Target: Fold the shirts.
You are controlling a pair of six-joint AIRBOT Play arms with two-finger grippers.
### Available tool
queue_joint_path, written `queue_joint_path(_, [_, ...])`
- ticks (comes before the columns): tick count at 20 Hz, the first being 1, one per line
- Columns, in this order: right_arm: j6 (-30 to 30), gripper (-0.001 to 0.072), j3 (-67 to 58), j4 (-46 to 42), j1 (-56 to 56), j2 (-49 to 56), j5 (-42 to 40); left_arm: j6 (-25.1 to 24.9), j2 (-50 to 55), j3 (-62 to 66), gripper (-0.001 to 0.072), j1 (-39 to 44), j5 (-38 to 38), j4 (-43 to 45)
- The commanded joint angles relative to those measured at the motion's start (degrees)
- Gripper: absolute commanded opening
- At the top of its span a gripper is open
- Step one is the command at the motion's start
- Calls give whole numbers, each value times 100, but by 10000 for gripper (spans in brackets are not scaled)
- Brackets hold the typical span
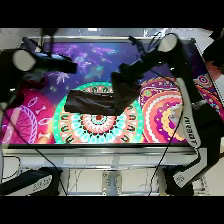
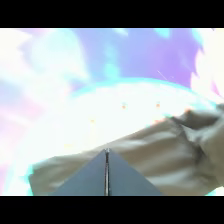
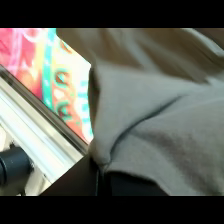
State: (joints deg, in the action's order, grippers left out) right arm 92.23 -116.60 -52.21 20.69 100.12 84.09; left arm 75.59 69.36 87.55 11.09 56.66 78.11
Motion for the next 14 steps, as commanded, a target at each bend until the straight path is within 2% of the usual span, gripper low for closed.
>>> queue_joint_path(1, [188,12,-13,-92,1095,337,-2031,0,-699,-2,12,-839,313,229])
queue_joint_path(3, [186,23,-13,-70,1620,612,-3060,0,-791,-7,12,-1193,684,229])
queue_joint_path(4, [186,191,-15,-7,1805,680,-3510,0,-800,-11,12,-1360,868,229])
queue_joint_path(5, [186,502,-17,81,1961,704,-3897,0,-798,-15,12,-1493,979,229])
queue_joint_path(6, [186,627,-26,131,2052,693,-4135,0,-802,-48,12,-1620,1008,227])
queue_joint_path(8, [184,625,-44,114,2046,643,-4063,2,-791,-55,12,-1779,1056,227])
queue_joint_path(10, [179,625,-42,52,1849,579,-3591,2,-789,-61,12,-1836,1056,227])
queue_joint_path(12, [129,625,-42,-245,1499,498,-2669,2,-787,-120,12,-1834,1051,225])
queue_joint_path(14, [111,623,-37,-1215,1049,448,-1373,2,-780,-210,12,-1834,1049,225])
